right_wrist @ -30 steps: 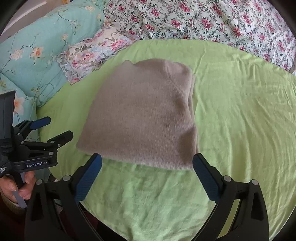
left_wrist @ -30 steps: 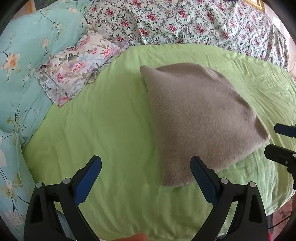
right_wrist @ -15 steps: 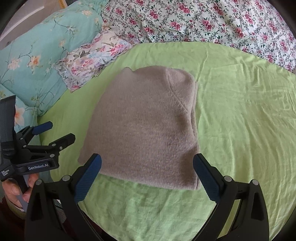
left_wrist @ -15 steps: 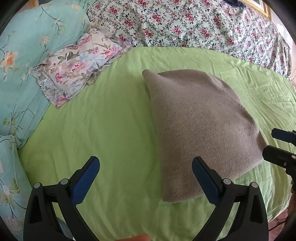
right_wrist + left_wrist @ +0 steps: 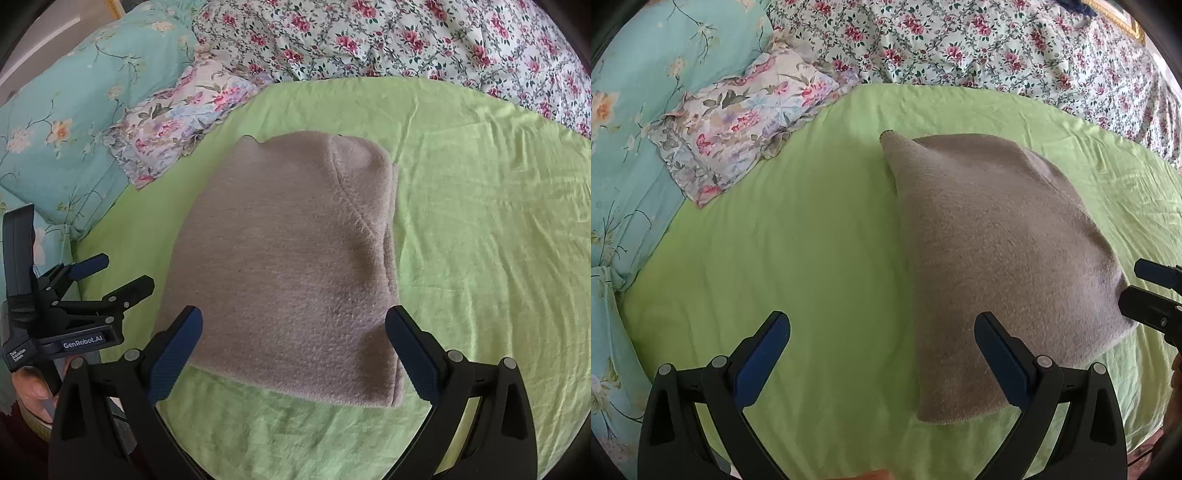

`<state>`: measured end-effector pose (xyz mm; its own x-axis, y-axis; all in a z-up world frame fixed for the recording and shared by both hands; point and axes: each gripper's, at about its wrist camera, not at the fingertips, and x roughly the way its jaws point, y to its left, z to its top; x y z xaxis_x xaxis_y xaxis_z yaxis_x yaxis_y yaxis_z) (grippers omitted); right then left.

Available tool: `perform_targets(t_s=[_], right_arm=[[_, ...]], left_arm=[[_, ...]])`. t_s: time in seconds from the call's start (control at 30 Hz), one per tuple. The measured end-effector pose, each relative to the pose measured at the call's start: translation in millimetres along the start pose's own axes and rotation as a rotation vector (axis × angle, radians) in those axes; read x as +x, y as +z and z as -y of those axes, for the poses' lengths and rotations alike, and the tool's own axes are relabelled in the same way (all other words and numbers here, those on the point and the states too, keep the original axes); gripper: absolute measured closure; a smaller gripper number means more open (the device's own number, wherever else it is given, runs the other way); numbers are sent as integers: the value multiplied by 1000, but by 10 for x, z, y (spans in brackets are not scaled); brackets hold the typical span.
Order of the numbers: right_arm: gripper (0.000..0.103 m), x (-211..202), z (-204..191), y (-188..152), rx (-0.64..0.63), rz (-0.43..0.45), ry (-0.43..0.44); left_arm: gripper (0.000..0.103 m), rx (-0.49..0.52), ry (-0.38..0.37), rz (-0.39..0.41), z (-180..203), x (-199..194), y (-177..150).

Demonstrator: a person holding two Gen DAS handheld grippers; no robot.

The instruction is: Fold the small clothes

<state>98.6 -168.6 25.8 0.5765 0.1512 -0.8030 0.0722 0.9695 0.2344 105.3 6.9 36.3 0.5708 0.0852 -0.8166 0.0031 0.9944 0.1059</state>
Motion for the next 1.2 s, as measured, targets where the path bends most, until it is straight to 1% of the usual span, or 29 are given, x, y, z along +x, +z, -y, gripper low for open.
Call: perform_targets(t_s=[0.27,0.6,0.8,1.2], right_arm=[[4,23,108,36,9,-5,9],[4,73,93,101,5,-15,13],[4,82,90,159,2,-12,15],[4,77,103,185,12,-11,16]], left_arm=[[3,16,-9,-2,77,18,30],[3,34,-15,3,105,24,116],[3,22,-25,4,84,25,161],[3,33,-29,2,131,37,192]])
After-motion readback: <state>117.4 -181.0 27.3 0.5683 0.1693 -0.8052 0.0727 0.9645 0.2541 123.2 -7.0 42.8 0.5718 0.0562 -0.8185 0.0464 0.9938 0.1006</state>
